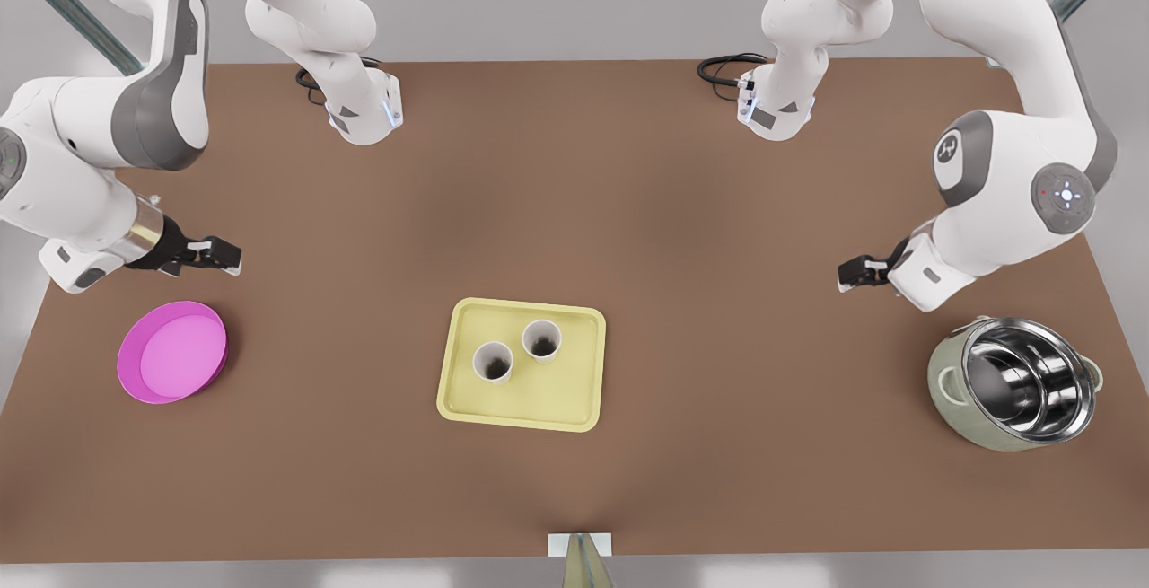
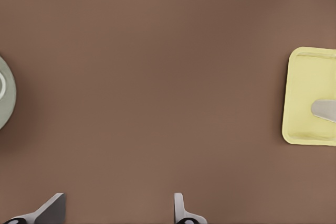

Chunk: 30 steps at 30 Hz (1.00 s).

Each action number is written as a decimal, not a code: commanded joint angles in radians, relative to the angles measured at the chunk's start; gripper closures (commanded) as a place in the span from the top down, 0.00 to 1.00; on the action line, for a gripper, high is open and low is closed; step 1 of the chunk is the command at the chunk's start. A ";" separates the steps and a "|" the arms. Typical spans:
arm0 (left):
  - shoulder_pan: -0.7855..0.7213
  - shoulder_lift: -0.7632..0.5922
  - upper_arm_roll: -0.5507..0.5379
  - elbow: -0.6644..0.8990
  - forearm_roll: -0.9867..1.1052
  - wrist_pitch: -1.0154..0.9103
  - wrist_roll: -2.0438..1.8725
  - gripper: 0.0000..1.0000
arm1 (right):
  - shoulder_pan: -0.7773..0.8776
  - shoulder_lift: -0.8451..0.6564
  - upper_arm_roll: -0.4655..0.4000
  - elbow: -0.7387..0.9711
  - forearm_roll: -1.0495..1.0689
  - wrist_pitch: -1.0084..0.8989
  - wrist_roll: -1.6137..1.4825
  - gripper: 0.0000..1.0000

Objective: Use the left arm to pick up the white IKEA cup from the tray and place it on the middle-left position; use the right arm to pick up the white IKEA cup from the tray and place it on the middle-right position

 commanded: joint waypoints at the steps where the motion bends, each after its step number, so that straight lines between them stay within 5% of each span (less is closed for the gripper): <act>1: 0.000 0.002 -0.001 -0.004 0.005 0.076 0.048 1.00 | 0.000 -0.001 0.000 0.001 0.000 0.011 -0.011 1.00; 7: 0.014 0.046 0.010 0.008 0.049 0.094 0.123 1.00 | 0.025 0.042 0.019 0.001 -0.003 0.021 -0.011 1.00; 22: 0.022 0.071 0.005 0.010 0.043 0.152 0.086 1.00 | 0.413 0.506 0.022 0.088 -0.006 0.613 0.494 1.00; 30: 0.017 0.097 0.003 0.039 0.040 0.175 0.084 1.00 | 0.470 0.585 0.022 0.103 -0.003 0.664 0.544 1.00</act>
